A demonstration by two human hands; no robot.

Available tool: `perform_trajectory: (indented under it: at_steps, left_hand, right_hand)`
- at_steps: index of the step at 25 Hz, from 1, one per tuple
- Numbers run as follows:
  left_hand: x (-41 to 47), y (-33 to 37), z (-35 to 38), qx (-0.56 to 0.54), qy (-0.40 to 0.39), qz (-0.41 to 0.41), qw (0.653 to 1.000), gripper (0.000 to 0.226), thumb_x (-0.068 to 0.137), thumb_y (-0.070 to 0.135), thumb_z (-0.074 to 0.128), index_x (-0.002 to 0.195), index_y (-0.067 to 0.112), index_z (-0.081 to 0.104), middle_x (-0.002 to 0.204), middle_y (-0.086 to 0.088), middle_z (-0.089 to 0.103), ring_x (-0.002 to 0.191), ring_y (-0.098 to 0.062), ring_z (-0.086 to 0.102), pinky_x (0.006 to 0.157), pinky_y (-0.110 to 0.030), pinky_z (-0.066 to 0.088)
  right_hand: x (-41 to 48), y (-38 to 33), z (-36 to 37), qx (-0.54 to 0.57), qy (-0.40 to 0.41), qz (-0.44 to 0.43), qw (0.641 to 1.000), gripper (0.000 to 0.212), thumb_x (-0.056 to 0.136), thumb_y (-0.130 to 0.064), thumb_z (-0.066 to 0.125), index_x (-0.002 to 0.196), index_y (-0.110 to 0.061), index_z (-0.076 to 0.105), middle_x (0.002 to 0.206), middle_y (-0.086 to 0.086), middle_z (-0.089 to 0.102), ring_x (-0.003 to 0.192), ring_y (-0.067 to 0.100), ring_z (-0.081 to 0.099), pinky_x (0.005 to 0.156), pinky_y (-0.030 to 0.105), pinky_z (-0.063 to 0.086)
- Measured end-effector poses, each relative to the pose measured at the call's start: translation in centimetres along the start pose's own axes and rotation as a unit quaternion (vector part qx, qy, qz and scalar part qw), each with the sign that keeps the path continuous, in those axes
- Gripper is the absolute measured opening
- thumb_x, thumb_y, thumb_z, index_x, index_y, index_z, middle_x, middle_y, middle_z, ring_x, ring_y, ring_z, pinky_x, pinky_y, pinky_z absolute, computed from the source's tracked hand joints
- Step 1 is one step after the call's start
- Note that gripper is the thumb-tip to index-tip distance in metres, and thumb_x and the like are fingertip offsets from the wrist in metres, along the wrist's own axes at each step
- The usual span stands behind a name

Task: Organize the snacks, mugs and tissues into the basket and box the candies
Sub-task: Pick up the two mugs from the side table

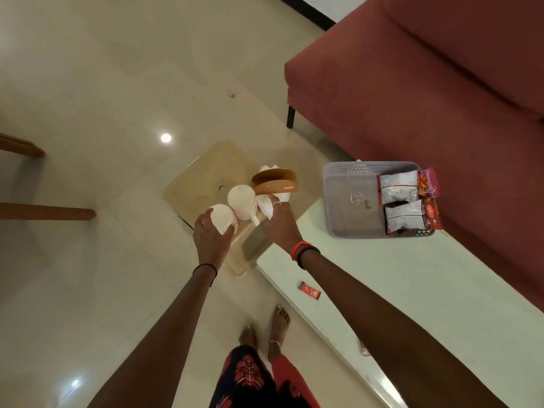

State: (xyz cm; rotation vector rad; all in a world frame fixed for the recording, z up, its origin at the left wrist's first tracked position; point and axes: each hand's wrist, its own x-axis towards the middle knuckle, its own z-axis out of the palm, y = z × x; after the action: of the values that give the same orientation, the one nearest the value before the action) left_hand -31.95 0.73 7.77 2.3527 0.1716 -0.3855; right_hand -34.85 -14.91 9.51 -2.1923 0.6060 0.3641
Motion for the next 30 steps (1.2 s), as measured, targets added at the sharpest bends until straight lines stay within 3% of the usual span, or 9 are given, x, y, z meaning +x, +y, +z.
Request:
perform_trajectory:
  at_steps: [4, 7, 11, 15, 19, 23, 30]
  left_hand:
    - [3.9, -0.7, 0.7, 0.025, -0.072, -0.048, 0.996, 0.093, 0.074, 0.033, 0.076, 0.146, 0.014, 0.022, 0.144, -0.022, 0.032, 0.130, -0.038, 0.039, 0.107, -0.049, 0.037]
    - [6.2, -1.5, 1.7, 0.068, -0.131, -0.055, 0.988, 0.103, 0.069, 0.036, 0.080, 0.148, 0.021, 0.015, 0.147, -0.020, 0.025, 0.130, -0.040, 0.040, 0.108, -0.052, 0.035]
    - [8.4, -2.9, 2.6, 0.100, -0.149, -0.033, 0.983, 0.100, 0.066, 0.027, 0.081, 0.145, 0.015, 0.021, 0.144, -0.020, 0.028, 0.128, -0.042, 0.042, 0.106, -0.053, 0.038]
    - [9.4, -3.8, 2.9, 0.091, -0.178, -0.033, 0.979, 0.090, 0.067, 0.024, 0.078, 0.139, 0.015, 0.025, 0.134, -0.017, 0.033, 0.117, -0.043, 0.049, 0.097, -0.048, 0.047]
    - [9.1, -3.3, 2.5, 0.098, -0.172, -0.020, 0.980, 0.075, 0.069, 0.036, 0.074, 0.127, 0.015, 0.032, 0.122, -0.016, 0.041, 0.102, -0.043, 0.057, 0.086, -0.048, 0.053]
    - [8.8, -3.1, 0.8, 0.116, -0.181, 0.000, 0.977, 0.080, 0.064, 0.043, 0.078, 0.125, 0.016, 0.034, 0.119, -0.014, 0.045, 0.099, -0.037, 0.059, 0.082, -0.043, 0.056]
    - [9.4, 0.4, -2.6, 0.201, -0.209, 0.114, 0.950, 0.089, 0.059, 0.027, 0.085, 0.130, 0.013, 0.033, 0.124, -0.015, 0.045, 0.107, -0.039, 0.058, 0.083, -0.048, 0.056]
  right_hand:
    - [4.7, -1.4, 1.2, -0.074, -0.054, -0.006, 0.996, 0.060, 0.087, -0.016, 0.060, 0.140, -0.004, 0.034, 0.147, 0.021, 0.029, 0.128, 0.038, 0.041, 0.106, 0.041, 0.039]
    - [7.8, -2.0, 2.1, -0.132, -0.091, -0.006, 0.987, 0.068, 0.082, -0.021, 0.069, 0.139, -0.005, 0.035, 0.146, 0.021, 0.028, 0.130, 0.038, 0.039, 0.104, 0.042, 0.040]
    - [10.7, -2.2, 3.8, -0.178, -0.142, -0.022, 0.973, 0.096, 0.074, -0.021, 0.076, 0.149, -0.028, 0.017, 0.151, 0.017, 0.022, 0.135, 0.037, 0.033, 0.102, 0.048, 0.044]
    - [12.2, -2.4, 5.6, -0.226, -0.158, -0.018, 0.961, 0.097, 0.074, -0.020, 0.077, 0.148, -0.037, 0.016, 0.154, 0.019, 0.013, 0.132, 0.042, 0.033, 0.093, 0.046, 0.049]
    - [12.1, -2.8, 6.3, -0.204, -0.127, -0.010, 0.971, 0.082, 0.074, -0.014, 0.074, 0.141, -0.030, 0.030, 0.149, 0.018, 0.018, 0.124, 0.043, 0.039, 0.083, 0.046, 0.053]
    - [10.1, -3.1, 5.6, -0.135, -0.092, 0.033, 0.986, 0.083, 0.073, -0.020, 0.074, 0.141, -0.031, 0.028, 0.141, 0.017, 0.027, 0.110, 0.041, 0.049, 0.081, 0.046, 0.051]
    - [4.5, -2.1, 2.2, 0.012, 0.030, 0.138, 0.990, 0.088, 0.070, -0.022, 0.076, 0.143, -0.026, 0.027, 0.131, 0.015, 0.040, 0.115, 0.036, 0.050, 0.091, 0.043, 0.052]
